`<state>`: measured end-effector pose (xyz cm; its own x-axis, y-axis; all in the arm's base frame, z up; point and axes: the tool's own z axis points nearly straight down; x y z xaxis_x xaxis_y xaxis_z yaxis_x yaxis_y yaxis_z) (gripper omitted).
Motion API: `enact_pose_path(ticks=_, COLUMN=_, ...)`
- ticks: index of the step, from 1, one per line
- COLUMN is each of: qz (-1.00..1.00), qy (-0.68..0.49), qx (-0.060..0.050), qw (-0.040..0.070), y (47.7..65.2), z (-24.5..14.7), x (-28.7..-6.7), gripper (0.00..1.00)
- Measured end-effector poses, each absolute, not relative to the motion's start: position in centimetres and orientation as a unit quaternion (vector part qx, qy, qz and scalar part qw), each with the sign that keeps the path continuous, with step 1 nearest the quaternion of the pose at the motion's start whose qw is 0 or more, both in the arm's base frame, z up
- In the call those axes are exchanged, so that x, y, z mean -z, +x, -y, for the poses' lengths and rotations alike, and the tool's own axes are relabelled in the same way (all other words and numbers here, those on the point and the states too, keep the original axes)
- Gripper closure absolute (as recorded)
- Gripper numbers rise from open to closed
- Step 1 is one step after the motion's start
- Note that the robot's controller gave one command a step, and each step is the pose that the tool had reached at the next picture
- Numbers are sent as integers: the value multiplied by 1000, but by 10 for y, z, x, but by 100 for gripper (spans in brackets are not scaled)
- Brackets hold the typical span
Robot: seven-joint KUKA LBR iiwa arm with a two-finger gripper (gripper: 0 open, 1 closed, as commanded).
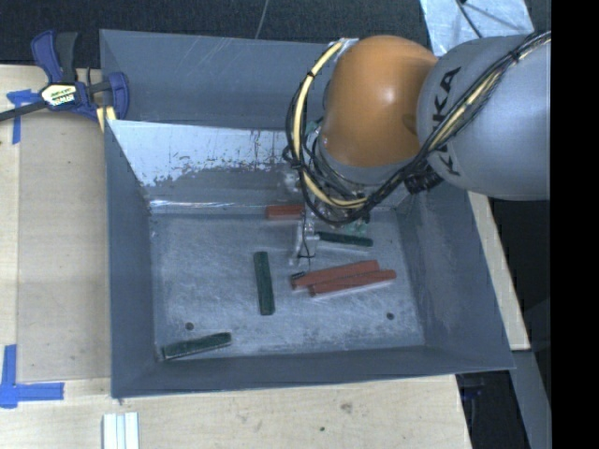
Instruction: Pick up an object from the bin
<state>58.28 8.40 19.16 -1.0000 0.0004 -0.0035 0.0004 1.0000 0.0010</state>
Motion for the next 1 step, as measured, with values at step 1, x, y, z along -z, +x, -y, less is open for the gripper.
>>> enact_pose_path(ticks=1, qz=-993, qy=-121, qx=0, qw=6, y=582, z=-94, x=-144, gripper=0)
